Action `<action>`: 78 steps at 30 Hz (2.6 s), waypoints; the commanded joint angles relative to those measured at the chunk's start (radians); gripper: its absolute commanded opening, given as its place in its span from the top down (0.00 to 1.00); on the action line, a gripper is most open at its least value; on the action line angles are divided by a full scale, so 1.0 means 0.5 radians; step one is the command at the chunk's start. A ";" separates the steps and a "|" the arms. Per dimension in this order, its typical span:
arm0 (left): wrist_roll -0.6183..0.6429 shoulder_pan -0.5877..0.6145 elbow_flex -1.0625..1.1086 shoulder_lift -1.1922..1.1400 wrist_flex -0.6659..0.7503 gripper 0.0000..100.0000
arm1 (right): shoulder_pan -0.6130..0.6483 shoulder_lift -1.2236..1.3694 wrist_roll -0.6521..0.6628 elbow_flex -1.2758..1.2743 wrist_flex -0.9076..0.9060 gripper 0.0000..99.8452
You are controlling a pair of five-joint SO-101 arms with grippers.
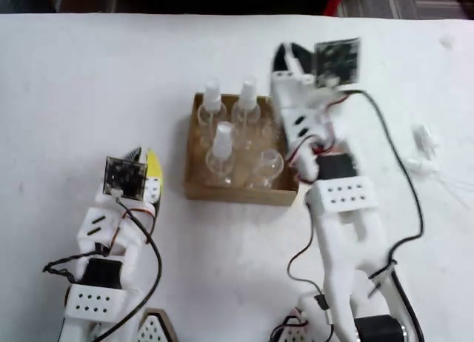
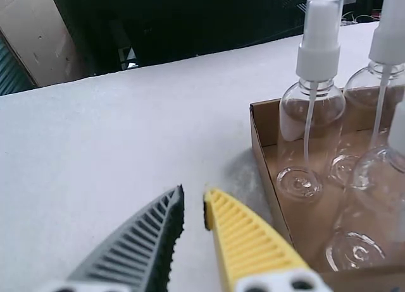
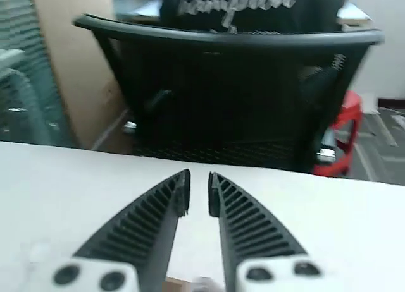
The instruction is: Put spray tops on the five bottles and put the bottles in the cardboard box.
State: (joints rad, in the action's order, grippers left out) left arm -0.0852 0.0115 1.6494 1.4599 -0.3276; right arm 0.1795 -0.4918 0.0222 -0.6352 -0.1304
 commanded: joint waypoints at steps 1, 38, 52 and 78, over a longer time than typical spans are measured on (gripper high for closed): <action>-0.021 -0.005 -0.012 0.023 0.040 0.94 | -0.345 -0.084 -0.021 0.356 -0.554 0.98; -0.101 -0.020 -0.006 0.020 0.037 0.94 | -1.395 2.466 1.270 2.768 -1.815 0.93; -0.101 -0.020 -0.006 0.020 0.043 0.94 | -1.395 3.181 1.448 3.695 -2.236 0.86; -0.101 -0.023 -0.009 0.020 0.037 0.94 | -1.165 2.997 1.436 3.873 -2.960 0.98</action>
State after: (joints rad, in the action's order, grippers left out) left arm -0.1220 0.0115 1.6494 1.4599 -0.3276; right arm -0.4710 1.1408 0.7357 1.2658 -1.5006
